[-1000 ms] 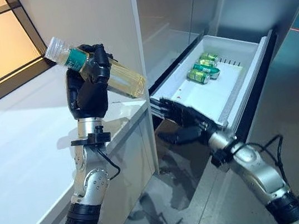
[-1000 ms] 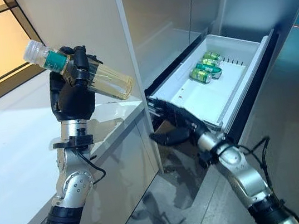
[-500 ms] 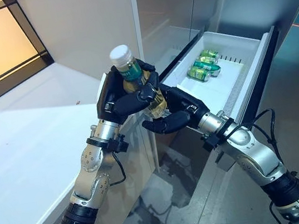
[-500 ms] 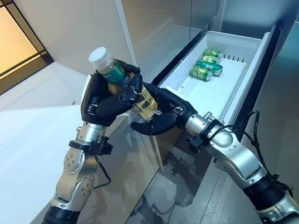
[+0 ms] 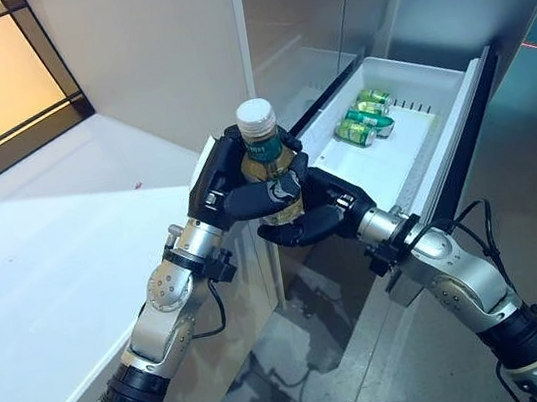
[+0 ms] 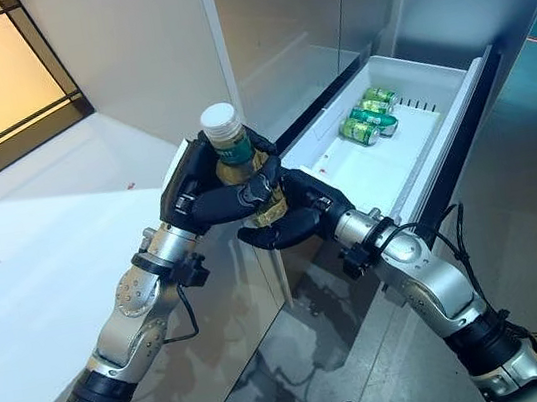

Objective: Put drinks into fridge and close the fridge

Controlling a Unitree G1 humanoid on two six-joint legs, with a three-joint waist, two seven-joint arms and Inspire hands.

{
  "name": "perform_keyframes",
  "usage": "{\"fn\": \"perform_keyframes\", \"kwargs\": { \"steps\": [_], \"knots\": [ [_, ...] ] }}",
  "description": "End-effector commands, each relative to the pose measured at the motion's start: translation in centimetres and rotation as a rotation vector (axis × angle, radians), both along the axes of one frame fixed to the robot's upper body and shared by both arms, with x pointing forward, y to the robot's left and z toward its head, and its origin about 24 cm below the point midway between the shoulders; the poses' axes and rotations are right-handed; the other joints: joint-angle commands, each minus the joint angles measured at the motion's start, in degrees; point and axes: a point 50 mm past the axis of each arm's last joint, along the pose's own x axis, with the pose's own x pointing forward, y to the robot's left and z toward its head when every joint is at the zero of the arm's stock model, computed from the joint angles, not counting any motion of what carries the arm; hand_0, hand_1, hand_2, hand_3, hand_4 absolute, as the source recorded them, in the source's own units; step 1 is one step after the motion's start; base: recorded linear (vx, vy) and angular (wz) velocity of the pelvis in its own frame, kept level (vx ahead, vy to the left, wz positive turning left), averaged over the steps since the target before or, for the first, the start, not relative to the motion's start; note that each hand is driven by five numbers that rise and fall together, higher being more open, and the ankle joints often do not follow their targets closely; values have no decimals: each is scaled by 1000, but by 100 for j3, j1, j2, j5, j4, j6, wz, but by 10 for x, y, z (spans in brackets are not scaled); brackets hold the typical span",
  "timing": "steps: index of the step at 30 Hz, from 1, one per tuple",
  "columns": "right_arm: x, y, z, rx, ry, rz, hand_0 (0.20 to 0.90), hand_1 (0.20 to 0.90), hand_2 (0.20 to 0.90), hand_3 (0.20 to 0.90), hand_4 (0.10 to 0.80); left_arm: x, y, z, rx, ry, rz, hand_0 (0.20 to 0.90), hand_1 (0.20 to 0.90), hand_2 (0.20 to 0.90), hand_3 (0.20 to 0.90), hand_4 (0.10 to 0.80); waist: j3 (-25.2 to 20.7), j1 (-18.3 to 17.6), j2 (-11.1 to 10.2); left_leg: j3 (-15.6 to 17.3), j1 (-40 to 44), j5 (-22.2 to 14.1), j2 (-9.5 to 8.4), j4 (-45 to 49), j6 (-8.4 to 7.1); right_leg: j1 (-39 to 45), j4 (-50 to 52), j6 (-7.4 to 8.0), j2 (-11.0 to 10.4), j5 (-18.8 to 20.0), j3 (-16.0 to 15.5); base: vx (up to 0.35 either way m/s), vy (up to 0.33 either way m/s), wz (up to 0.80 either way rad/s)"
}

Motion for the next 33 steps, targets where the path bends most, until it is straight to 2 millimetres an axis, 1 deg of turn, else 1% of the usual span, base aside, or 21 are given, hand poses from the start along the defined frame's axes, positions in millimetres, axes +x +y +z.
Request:
{"fn": "perform_keyframes", "kwargs": {
  "steps": [1,3,4,5,9,16,25,26,29,33],
  "knots": [
    [-9,34,70,209,-279,225,900,900,900,900,800,-4,-19,77,-99,-393,-87,300,300,300,200,100,-534,-29,-141,164,27,-395,-159,9,179,-25,193,294,-68,3,144,0,0,0],
    [-7,33,70,206,-275,215,900,900,900,900,800,-3,-18,75,-94,-384,-90,300,300,300,200,100,-539,-29,-147,174,27,-397,-155,9,177,-22,183,293,-64,11,145,0,0,0],
    [-7,33,70,206,-271,211,613,613,613,565,465,-3,-18,74,-91,-381,-92,300,300,300,200,100,-541,-27,-149,179,26,-393,-152,9,174,-22,181,293,-63,14,143,0,0,0],
    [-6,32,70,207,-268,208,300,300,300,200,100,-3,-18,73,-91,-377,-96,300,300,300,200,100,-542,-27,-148,183,25,-392,-148,9,172,-21,178,292,-62,14,141,0,0,0],
    [-5,28,68,213,-266,175,300,300,300,200,100,-4,-18,70,-92,-366,-122,300,300,300,200,100,-540,-32,-146,198,17,-386,-132,9,163,-28,171,291,-54,19,149,0,0,0],
    [-2,28,68,200,-269,138,300,300,300,200,100,-4,-22,66,-100,-324,-153,300,300,300,200,100,-520,-24,-139,206,8,-381,-120,9,157,-39,168,288,-49,25,137,0,0,0],
    [3,18,68,185,-295,55,300,300,300,200,100,-3,-20,55,-130,-252,-178,300,300,300,200,100,-486,9,-140,211,14,-376,-106,9,145,-17,138,278,-53,35,99,0,0,0],
    [5,17,68,178,-305,34,300,300,300,200,100,-4,-20,55,-127,-251,-185,900,900,900,900,800,-484,16,-140,209,12,-373,-104,9,141,-16,139,278,-54,36,89,0,0,0],
    [7,13,69,173,-318,-9,300,300,300,200,100,-5,-22,54,-125,-250,-210,900,900,900,900,800,-481,21,-141,212,9,-374,-98,9,139,-10,125,279,-53,41,77,0,0,0],
    [12,0,76,110,-424,-145,300,300,300,200,100,-7,-19,58,-191,-252,-256,900,900,900,900,800,-482,29,-141,201,-27,-334,-95,9,131,-42,114,279,-53,88,63,0,0,0]
  ]
}}
